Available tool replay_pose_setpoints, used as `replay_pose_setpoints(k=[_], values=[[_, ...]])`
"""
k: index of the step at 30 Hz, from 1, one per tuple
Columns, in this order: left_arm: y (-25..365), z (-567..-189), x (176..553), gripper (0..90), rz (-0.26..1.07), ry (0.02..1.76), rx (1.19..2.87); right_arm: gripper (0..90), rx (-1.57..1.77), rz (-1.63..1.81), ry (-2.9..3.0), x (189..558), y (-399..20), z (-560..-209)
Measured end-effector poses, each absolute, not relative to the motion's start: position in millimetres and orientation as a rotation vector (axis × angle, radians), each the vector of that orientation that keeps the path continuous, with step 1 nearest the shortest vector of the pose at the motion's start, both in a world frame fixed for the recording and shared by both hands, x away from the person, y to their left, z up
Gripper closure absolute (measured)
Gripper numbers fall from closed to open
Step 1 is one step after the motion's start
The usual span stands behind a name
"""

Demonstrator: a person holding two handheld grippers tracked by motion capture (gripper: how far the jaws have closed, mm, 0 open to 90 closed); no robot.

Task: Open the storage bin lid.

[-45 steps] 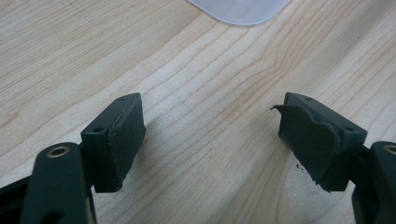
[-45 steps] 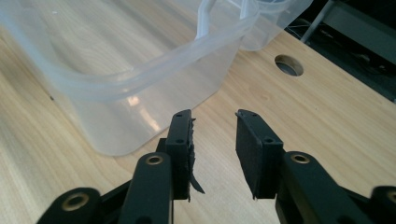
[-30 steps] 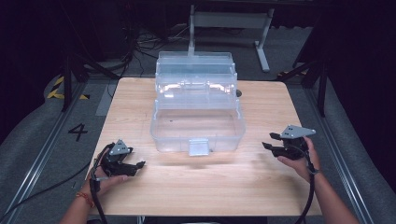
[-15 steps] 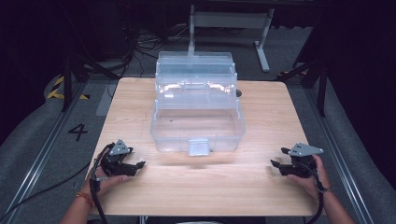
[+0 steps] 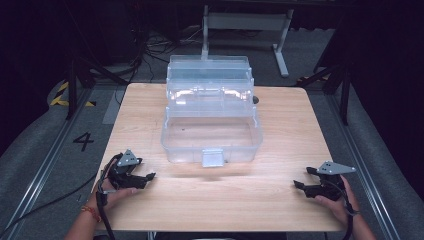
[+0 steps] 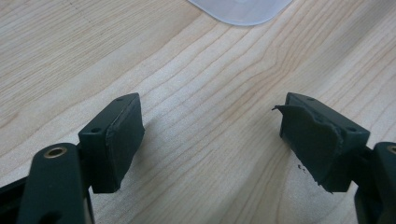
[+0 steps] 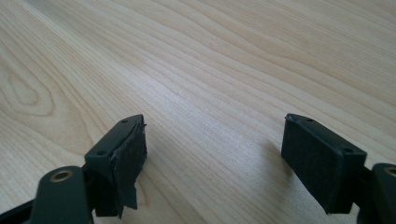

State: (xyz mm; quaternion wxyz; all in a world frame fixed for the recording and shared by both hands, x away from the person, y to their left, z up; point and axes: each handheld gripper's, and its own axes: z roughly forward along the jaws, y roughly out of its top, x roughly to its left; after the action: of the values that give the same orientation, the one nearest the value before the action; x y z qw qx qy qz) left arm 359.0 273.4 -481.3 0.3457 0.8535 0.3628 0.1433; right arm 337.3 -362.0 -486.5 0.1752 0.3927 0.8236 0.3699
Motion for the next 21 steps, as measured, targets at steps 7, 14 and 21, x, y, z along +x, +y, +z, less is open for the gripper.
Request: replay_pose_setpoints(k=[7,14,21], values=[[273.3,-481.4,359.3,21.7,0.365,0.941,2.215,21.0,1.123,1.046,2.331,337.8,-362.2,-486.6],[273.0,-481.2,359.7,21.2,0.364,0.944,2.220,21.0,1.125,1.047,2.331,337.9,-362.4,-486.6],[272.4,-481.1,359.4,20.5,0.359,0.952,2.219,20.9,1.125,1.046,2.331,337.8,-362.4,-486.6]])
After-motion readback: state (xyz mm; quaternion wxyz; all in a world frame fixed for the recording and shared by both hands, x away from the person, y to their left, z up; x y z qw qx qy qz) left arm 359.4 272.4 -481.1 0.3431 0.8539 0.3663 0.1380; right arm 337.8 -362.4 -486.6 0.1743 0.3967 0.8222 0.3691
